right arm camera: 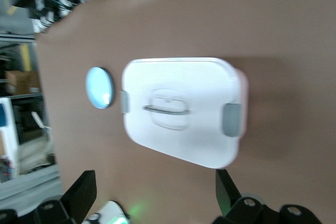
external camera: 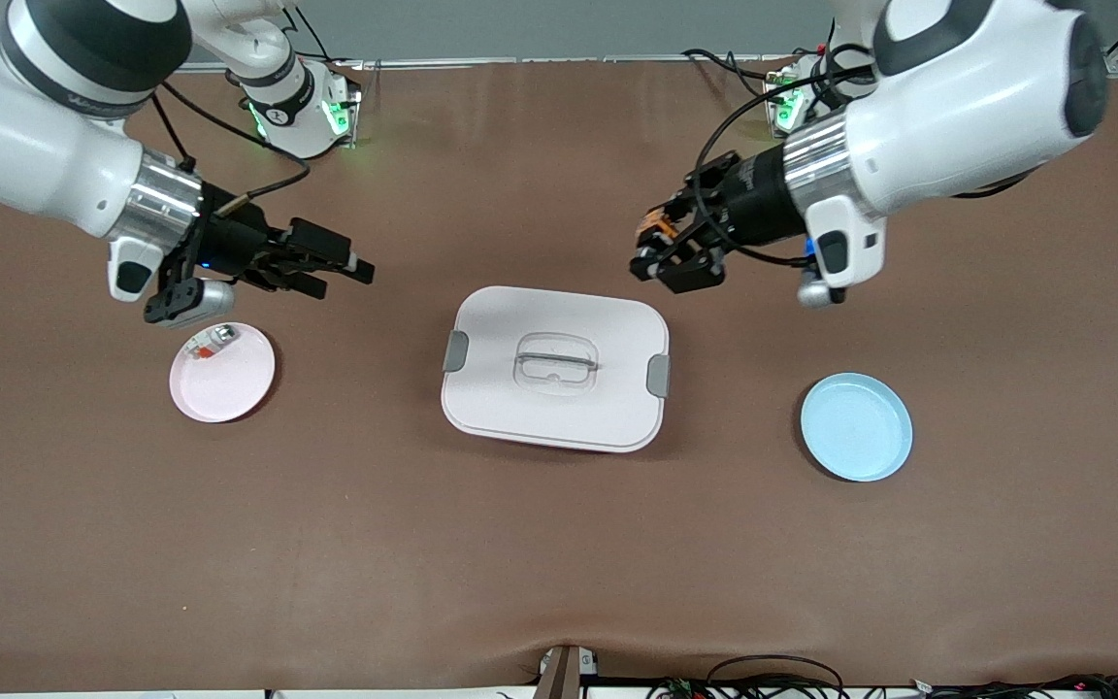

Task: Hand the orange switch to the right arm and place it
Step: 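Bring the switch above the box while the right gripper approaches it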

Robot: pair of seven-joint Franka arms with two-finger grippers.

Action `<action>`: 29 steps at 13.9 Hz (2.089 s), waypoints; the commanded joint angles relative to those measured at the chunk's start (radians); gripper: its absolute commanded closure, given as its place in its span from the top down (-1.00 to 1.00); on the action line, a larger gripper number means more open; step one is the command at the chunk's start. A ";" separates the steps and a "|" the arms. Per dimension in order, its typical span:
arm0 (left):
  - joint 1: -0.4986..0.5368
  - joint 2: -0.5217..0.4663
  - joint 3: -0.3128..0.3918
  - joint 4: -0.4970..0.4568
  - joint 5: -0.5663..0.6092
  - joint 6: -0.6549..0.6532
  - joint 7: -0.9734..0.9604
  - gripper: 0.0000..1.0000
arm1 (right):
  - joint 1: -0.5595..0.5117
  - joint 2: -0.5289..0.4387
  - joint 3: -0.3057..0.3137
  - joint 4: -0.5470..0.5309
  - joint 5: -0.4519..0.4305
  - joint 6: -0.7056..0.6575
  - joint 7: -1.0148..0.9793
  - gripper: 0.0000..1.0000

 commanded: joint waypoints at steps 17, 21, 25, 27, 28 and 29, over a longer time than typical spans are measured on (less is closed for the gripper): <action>-0.159 0.105 0.002 0.010 0.037 0.243 -0.176 -0.34 | 0.307 -0.015 -0.009 -0.101 0.221 0.394 0.138 1.00; -0.159 0.105 0.002 0.010 0.042 0.243 -0.176 -0.28 | 0.349 -0.009 -0.011 -0.095 0.218 0.428 0.174 1.00; -0.159 0.105 0.002 0.010 0.042 0.243 -0.176 -0.28 | 0.377 0.005 -0.011 -0.088 0.214 0.471 0.199 1.00; -0.159 0.105 0.002 0.010 0.042 0.243 -0.176 -0.28 | 0.383 0.020 -0.012 -0.075 0.205 0.483 0.199 1.00; -0.159 0.105 0.002 0.010 0.042 0.243 -0.176 -0.28 | 0.383 0.033 -0.012 -0.063 0.186 0.485 0.198 1.00; -0.159 0.105 0.002 0.010 0.042 0.243 -0.176 -0.28 | 0.383 0.043 -0.012 -0.051 0.162 0.485 0.199 1.00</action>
